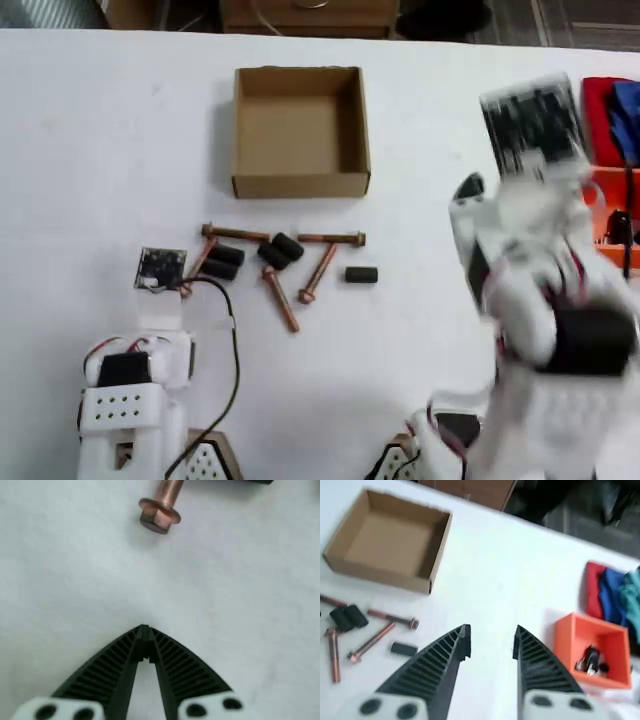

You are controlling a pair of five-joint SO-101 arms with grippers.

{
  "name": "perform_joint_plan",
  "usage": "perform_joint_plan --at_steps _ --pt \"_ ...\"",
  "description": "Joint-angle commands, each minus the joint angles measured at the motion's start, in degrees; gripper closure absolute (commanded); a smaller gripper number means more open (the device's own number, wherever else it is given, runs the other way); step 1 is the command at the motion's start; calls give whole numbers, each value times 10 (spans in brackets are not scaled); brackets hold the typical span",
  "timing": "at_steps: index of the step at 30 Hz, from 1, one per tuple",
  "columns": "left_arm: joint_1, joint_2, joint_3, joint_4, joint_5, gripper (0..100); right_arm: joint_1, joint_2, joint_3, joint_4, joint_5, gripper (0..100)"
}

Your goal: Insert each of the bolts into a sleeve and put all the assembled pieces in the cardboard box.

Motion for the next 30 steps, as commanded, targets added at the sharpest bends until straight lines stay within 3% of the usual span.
perform_joint_plan --at_steps 1,5,9,10,14,16,25,30 --pt "-4 -3 0 -7 3 972 0 65 -9 36 -8 865" --pt "-4 -3 0 -7 3 972 -1 123 104 18 -10 865" --pt "-4 -3 0 -7 3 972 -28 197 200 -83 0 865" --pt "-4 -3 0 -7 3 972 -44 212 215 -105 23 865" --pt "-4 -3 0 -7 3 972 -128 268 225 -96 238 865" --pt "-4 -3 0 -7 3 972 -154 289 225 -86 274 865" --pt "-4 -3 0 -7 3 972 -209 398 222 -131 331 863" --pt "-4 -3 0 -7 3 972 -209 436 221 -134 331 772"
